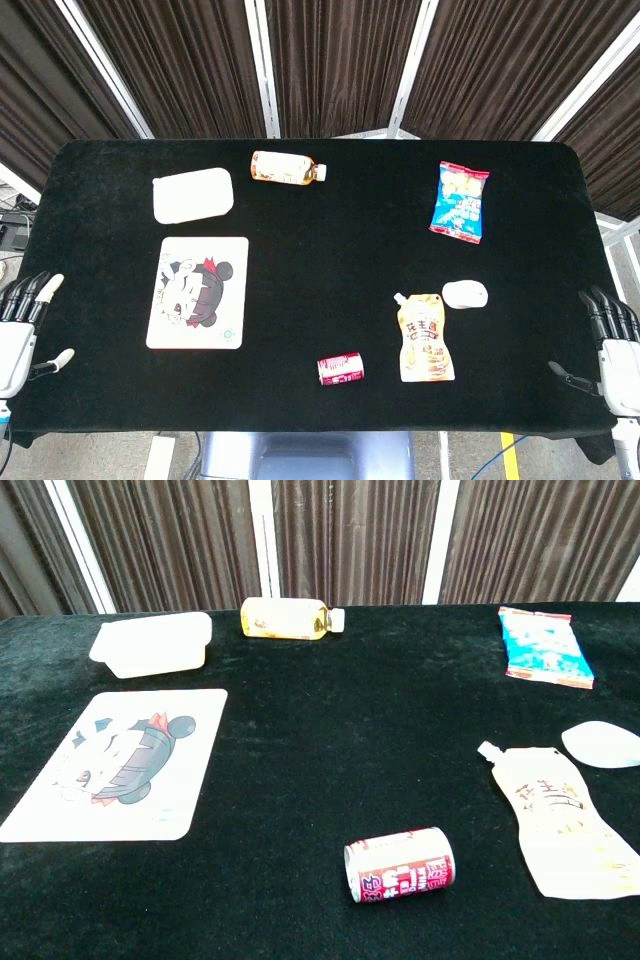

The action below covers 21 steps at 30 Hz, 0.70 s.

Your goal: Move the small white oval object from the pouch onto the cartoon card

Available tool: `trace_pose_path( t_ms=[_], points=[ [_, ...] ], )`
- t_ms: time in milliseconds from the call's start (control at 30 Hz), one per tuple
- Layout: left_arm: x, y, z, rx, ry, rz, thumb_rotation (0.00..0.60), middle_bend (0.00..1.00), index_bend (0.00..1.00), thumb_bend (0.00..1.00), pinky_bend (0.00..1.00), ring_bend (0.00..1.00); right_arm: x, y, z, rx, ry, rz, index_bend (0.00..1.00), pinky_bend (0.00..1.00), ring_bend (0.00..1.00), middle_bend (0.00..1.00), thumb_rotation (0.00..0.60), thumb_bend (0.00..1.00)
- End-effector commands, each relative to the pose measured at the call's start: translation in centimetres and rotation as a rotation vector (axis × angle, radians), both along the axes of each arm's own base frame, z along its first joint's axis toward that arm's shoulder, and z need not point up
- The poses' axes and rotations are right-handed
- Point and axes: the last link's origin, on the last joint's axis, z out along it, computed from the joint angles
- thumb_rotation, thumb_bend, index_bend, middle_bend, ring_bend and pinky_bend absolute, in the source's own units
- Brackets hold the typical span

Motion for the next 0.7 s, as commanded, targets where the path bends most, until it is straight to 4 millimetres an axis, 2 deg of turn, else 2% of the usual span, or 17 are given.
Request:
trace_pose_path(
  t_ms=[33, 167, 300, 433, 500, 600, 700],
  points=[
    [0.1, -0.3, 0.0, 0.0, 0.003, -0.013, 0.6, 0.0, 0.0, 0.0, 0.0, 0.0, -0.4, -0.4, -0.2, -0.001, -0.014, -0.006, 0.0, 0.0, 0.0, 0.0, 0.6, 0.0],
    [0.2, -0.5, -0.1, 0.002, 0.006, -0.021, 0.6, 0.0, 0.0, 0.0, 0.0, 0.0, -0.6, -1.1, -0.4, 0.014, 0.013, -0.006, 0.0, 0.0, 0.0, 0.0, 0.6, 0.0],
    [0.2, -0.3, -0.1, 0.006, 0.01, -0.015, 0.6, 0.0, 0.0, 0.0, 0.0, 0.0, -0.1, -3.0, -1.5, 0.087, 0.087, 0.017, 0.0, 0.0, 0.0, 0.0, 0.6, 0.0],
    [-0.1, 0.2, -0.3, 0.004, 0.016, 0.005, 0.6, 0.0, 0.0, 0.0, 0.0, 0.0, 1.3, -7.2, -3.5, 0.176, 0.216, 0.072, 0.0, 0.0, 0.0, 0.0, 0.6, 0.0],
    [-0.2, 0.6, -0.4, 0.001, 0.016, 0.017, 0.6, 0.0, 0.0, 0.0, 0.0, 0.0, 1.9, -9.2, -4.6, 0.22, 0.254, 0.073, 0.0, 0.02, 0.0, 0.04, 0.6, 0.0],
    [-0.4, 1.2, -0.4, 0.003, 0.022, 0.03, 0.6, 0.0, 0.0, 0.0, 0.0, 0.0, 2.7, -12.0, -6.5, 0.277, 0.312, 0.067, 0.02, 0.11, 0.0, 0.13, 0.6, 0.0],
    [-0.7, 1.4, -0.4, 0.008, 0.023, 0.046, 0.6, 0.0, 0.0, 0.0, 0.0, 0.0, 3.0, -13.8, -8.2, 0.31, 0.361, 0.056, 0.07, 0.21, 0.03, 0.18, 0.6, 0.0]
  ],
)
